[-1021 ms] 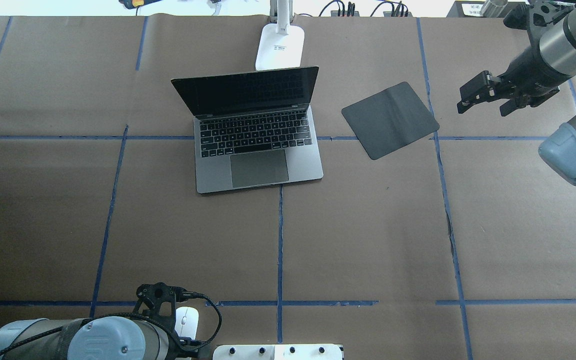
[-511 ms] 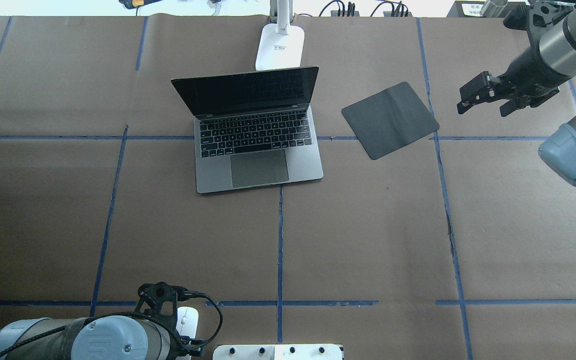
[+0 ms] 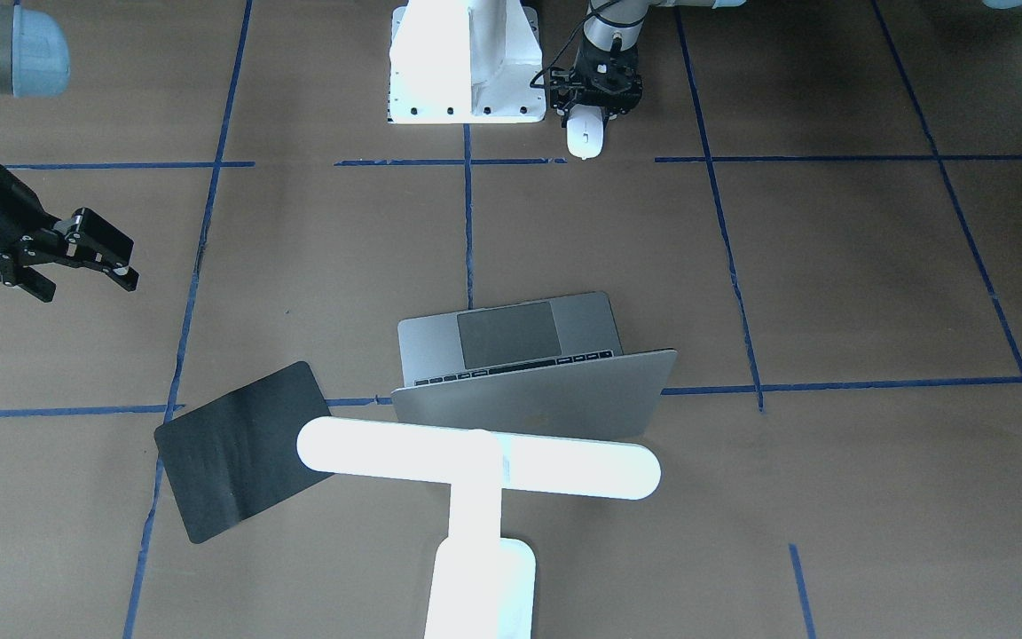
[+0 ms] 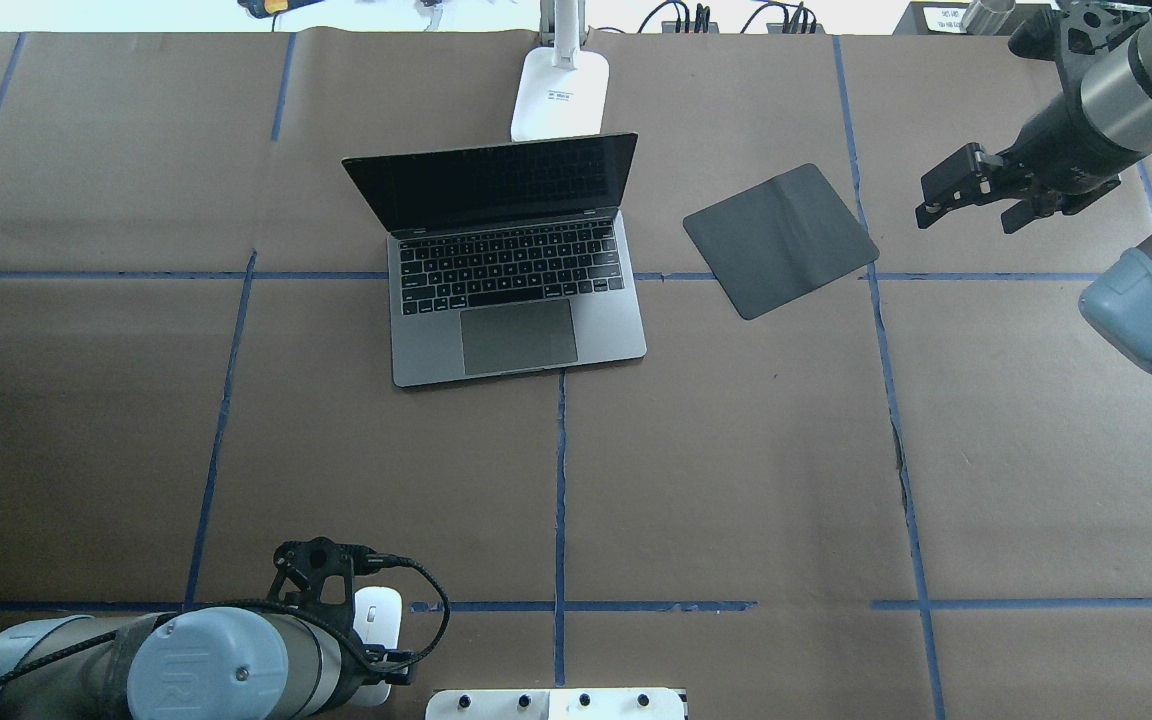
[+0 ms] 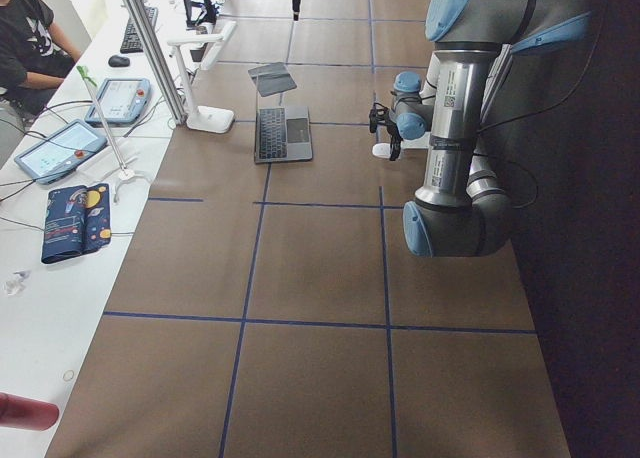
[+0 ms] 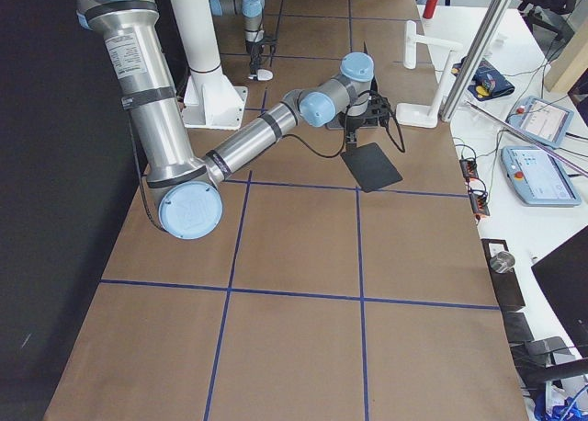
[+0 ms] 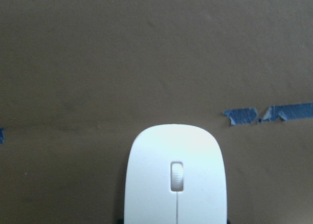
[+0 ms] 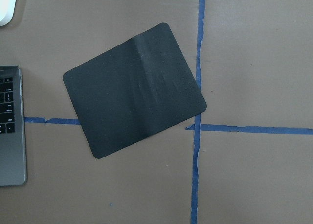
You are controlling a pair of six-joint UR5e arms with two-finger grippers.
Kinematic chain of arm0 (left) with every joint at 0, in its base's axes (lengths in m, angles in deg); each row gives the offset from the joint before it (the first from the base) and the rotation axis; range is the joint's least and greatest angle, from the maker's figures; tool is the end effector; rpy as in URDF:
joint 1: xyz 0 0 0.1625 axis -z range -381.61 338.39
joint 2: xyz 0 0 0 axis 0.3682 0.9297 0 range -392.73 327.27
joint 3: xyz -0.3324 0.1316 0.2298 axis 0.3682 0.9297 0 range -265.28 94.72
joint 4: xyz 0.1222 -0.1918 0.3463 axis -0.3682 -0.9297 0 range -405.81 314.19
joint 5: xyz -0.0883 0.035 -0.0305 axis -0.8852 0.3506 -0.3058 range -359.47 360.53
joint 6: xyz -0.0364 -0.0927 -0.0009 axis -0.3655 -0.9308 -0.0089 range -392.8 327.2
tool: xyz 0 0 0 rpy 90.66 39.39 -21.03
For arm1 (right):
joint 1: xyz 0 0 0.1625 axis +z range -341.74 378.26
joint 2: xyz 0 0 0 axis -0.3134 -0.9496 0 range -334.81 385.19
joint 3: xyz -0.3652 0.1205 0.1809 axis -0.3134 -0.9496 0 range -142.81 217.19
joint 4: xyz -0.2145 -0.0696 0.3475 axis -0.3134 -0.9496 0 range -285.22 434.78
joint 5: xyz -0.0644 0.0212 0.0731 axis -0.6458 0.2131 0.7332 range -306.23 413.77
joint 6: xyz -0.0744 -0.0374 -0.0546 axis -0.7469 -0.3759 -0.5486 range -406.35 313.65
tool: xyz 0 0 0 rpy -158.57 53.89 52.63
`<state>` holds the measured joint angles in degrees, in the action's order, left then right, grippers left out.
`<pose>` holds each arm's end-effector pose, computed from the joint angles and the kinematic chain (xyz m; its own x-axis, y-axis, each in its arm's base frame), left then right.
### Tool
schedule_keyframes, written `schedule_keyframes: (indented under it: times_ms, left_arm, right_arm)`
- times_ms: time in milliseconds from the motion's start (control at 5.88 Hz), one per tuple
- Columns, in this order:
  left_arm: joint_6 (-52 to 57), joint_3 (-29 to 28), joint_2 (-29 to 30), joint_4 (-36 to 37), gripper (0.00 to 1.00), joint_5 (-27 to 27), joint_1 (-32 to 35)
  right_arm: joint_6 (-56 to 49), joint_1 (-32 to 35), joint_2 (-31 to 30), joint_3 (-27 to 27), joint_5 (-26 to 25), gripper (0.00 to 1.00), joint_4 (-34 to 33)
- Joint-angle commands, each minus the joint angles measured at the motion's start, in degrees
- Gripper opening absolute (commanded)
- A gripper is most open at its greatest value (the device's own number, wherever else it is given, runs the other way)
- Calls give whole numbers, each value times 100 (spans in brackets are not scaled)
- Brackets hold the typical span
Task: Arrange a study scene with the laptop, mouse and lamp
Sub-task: 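Grasp the white mouse with the left gripper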
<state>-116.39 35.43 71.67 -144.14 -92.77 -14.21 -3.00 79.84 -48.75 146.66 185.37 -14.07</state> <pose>0.5010 -0.1937 0.2753 0.5965 0.0350 -0.8019 0.0162 0.9983 0.0556 -0.2079 -0.5256 0.3431 0.6030 -0.0284 0.7973 -0.0442 0.9966 0.0690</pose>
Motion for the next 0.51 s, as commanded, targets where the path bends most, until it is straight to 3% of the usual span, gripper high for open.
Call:
schedule_keyframes:
  times_ms: [0,340]
  left_arm:
    - [26,-342,1119,15,0,31,550]
    - [299,-1335,2194,-63,0,266,710]
  right_arm:
    - [-2,21,-330,319,6,100,0]
    - [-11,56,-559,408,6,100,0]
